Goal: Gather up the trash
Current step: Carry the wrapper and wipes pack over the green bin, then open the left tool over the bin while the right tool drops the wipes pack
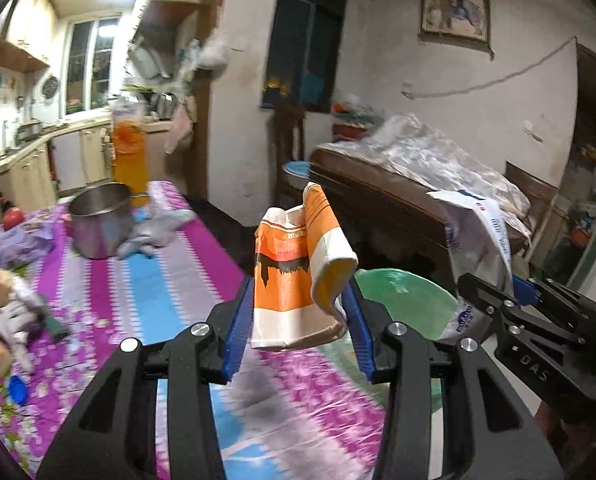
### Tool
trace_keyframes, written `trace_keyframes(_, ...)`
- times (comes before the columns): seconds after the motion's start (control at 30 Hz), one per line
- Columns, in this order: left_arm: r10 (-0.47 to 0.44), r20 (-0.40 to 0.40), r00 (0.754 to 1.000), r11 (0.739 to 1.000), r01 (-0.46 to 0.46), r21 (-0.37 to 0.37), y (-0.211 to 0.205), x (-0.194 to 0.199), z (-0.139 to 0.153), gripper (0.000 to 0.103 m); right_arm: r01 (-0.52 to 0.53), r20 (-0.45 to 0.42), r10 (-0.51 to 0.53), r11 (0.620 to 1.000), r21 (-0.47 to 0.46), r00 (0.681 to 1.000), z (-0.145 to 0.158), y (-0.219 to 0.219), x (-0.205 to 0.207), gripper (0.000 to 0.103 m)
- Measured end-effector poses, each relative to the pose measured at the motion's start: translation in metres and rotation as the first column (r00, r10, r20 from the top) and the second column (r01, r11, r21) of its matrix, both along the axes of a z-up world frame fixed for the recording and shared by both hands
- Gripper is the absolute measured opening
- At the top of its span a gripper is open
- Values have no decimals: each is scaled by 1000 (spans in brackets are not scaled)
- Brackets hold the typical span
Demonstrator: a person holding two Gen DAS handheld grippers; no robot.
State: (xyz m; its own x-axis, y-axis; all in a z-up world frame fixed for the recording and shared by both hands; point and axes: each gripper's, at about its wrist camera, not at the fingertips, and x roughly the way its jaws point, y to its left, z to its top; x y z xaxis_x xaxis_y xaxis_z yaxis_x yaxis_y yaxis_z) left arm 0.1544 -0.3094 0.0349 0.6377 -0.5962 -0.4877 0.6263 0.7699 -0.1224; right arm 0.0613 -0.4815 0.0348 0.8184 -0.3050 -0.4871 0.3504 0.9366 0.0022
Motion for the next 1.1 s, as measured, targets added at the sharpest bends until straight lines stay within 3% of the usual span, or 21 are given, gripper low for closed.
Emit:
trace_keyframes(0.23, -108, -87, 990, 994, 110, 20, -76, 6, -19, 42, 37, -126, -30, 998, 54, 992, -16, -71, 16, 35)
trace_keyframes(0.43, -127, -130, 983, 988, 137, 68, -117, 11, -36, 42, 52, -213, -37, 996, 66, 976, -31, -120, 35, 34)
trace_keyframes(0.7, -98, -154, 983, 984, 118, 132, -135, 19, -54, 42, 69, -257, -47, 995, 78, 965, -49, -147, 41, 34)
trace_keyframes(1.1, -50, -168, 984, 981, 80, 175, -135, 32, -61, 43, 95, -296, -69, 993, 76, 953, -66, -149, 44, 35)
